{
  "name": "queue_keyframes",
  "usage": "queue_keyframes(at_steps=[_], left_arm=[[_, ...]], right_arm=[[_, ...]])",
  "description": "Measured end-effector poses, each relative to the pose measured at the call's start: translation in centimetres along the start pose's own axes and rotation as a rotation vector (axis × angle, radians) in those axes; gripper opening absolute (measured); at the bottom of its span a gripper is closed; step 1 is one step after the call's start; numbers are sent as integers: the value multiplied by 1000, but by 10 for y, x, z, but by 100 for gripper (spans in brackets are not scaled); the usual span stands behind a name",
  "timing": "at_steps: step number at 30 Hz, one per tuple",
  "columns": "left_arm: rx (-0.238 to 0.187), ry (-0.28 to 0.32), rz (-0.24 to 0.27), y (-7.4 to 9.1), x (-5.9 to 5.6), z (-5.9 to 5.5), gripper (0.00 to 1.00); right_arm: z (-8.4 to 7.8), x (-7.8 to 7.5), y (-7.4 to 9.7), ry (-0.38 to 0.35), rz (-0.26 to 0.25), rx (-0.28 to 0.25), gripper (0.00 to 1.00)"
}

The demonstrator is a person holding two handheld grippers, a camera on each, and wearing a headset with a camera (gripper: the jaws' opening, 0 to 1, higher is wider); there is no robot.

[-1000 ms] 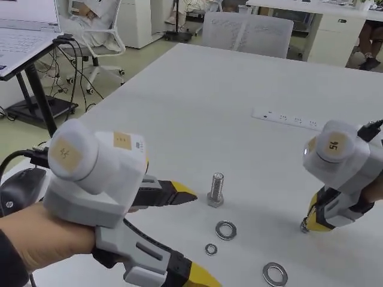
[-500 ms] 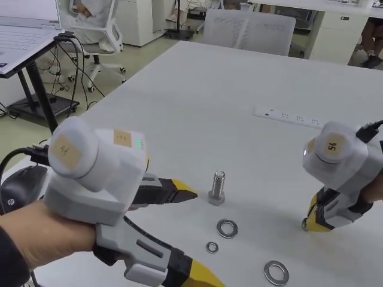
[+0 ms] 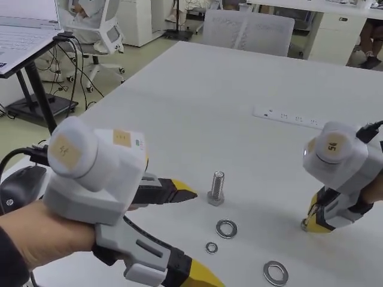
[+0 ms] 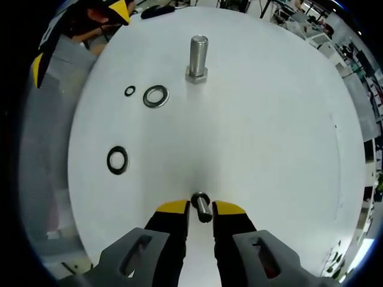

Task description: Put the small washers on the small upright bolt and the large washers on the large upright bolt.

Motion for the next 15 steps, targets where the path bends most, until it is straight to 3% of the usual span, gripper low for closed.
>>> queue_keyframes(at_steps=[15], left_arm=[[0,-5,-4,0,0,0,83]], right_arm=[[-7,0,9,-16,-23,-8,22]])
Point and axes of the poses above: the centre of the closed fingertips' face, and the gripper's own axes: y roughly backward along the fingers, x roughly to its left, z roughly out of its top, the point moved 7 cm from there along y, roughly backward along the fingers
